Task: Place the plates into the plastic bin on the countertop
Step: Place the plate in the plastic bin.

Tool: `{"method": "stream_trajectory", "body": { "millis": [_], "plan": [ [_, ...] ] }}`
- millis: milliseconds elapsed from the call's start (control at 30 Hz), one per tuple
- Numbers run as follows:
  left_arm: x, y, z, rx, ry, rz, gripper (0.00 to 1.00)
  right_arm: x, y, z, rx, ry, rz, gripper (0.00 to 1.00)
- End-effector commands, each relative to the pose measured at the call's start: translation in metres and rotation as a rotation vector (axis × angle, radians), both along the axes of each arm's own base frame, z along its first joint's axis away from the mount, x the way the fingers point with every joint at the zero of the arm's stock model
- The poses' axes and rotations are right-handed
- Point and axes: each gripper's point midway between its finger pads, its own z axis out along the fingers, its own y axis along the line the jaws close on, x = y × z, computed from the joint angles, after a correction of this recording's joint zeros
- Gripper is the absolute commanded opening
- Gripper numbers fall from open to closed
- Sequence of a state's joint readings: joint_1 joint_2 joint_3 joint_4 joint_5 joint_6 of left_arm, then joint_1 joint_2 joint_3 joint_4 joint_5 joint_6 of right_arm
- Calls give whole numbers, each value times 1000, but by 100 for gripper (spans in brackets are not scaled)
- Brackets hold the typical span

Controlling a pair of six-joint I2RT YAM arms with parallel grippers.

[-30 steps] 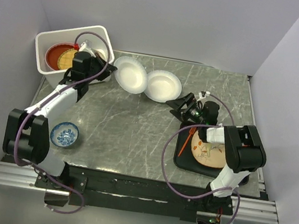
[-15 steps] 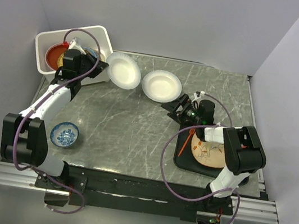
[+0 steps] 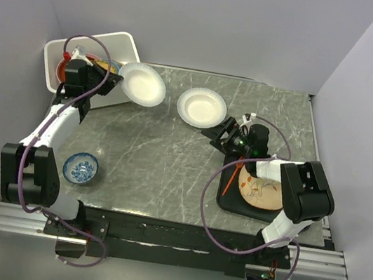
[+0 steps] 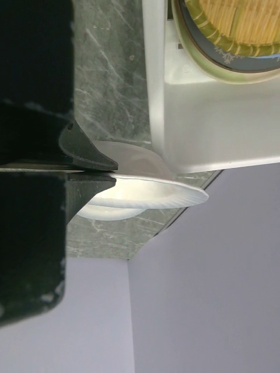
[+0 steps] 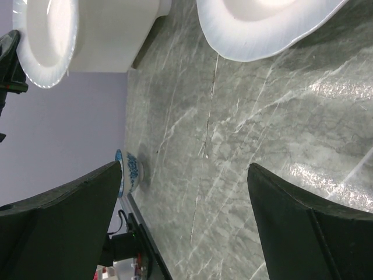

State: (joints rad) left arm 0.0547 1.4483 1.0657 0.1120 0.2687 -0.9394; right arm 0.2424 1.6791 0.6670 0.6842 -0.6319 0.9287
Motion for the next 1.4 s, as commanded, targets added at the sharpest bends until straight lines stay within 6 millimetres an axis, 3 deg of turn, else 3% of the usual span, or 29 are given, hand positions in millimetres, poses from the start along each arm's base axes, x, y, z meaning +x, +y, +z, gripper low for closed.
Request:
{"method": "stream_trajectory", "body": {
  "millis": [0,400,933,1367],
  "plan": [
    [6,9,68,-54,-213,8,1,-6,0,12,-15,-49,7,95],
    [10,42,81,-91,-248,68,1,-13,-4,12,-56,-55,13,95],
    [14,81,79,-108,-254,144,1,-10,1,5,-58,-36,32,96],
    [30,103,81,-135,-260,178,1,-12,7,-2,-61,-18,46,96]
  ]
}}
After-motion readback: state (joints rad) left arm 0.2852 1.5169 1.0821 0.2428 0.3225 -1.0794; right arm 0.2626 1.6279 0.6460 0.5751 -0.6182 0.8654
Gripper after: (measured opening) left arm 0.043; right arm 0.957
